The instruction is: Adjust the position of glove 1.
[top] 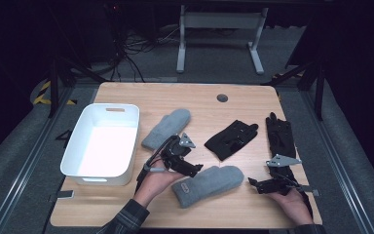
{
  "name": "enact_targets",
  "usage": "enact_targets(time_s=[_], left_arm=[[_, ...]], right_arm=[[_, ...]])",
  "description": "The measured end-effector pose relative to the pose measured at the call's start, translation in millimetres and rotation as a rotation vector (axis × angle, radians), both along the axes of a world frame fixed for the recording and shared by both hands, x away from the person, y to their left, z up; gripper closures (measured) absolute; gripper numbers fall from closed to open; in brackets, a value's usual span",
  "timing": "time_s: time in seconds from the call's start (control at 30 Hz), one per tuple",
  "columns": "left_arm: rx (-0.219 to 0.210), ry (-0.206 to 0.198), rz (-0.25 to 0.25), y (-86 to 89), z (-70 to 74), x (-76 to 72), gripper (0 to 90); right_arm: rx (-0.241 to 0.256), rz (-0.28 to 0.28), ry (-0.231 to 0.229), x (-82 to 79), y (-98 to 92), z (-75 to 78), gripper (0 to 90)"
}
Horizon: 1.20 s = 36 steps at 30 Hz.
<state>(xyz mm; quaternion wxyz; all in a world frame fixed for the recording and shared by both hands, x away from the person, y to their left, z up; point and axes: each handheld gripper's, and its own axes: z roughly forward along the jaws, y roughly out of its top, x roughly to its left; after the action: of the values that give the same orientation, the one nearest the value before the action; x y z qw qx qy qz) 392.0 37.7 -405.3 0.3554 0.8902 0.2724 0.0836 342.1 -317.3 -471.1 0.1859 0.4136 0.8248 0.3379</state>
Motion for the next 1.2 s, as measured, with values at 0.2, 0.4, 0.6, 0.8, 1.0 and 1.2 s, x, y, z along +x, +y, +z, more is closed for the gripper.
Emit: enact_targets(time_s=[0.2, 0.4, 0.6, 0.8, 1.0, 1.2], left_arm=[[0.004, -0.022, 0.080, 10.0, 4.5, 27.6, 13.8], [0.019, -0.045, 0.139, 12.0, 5.8, 47.4, 13.0], [0.040, -0.075, 0.192, 10.8, 7.5, 66.0, 12.3], [0.038, -0.066, 0.235, 13.4, 3.7, 84.8, 12.3], [0.041, -0.042, 0.305, 23.2, -8.0, 102.8, 12.3], [0.069, -0.029, 0.353, 26.2, -18.0, 114.6, 12.0]], right_arm=[[0.000, 0.000, 0.000, 0.0, 0.0, 0.0, 0.3], [0.000, 0.000, 0.000, 0.0, 0.0, 0.0, 0.3], [-0.001, 0.000, 0.000, 0.0, 0.0, 0.0, 0.3], [-0.001, 0.000, 0.000, 0.0, 0.0, 0.0, 0.3], [0.000, 0.001, 0.001, 0.0, 0.0, 0.1, 0.3], [0.000, 0.001, 0.001, 0.0, 0.0, 0.0, 0.3]])
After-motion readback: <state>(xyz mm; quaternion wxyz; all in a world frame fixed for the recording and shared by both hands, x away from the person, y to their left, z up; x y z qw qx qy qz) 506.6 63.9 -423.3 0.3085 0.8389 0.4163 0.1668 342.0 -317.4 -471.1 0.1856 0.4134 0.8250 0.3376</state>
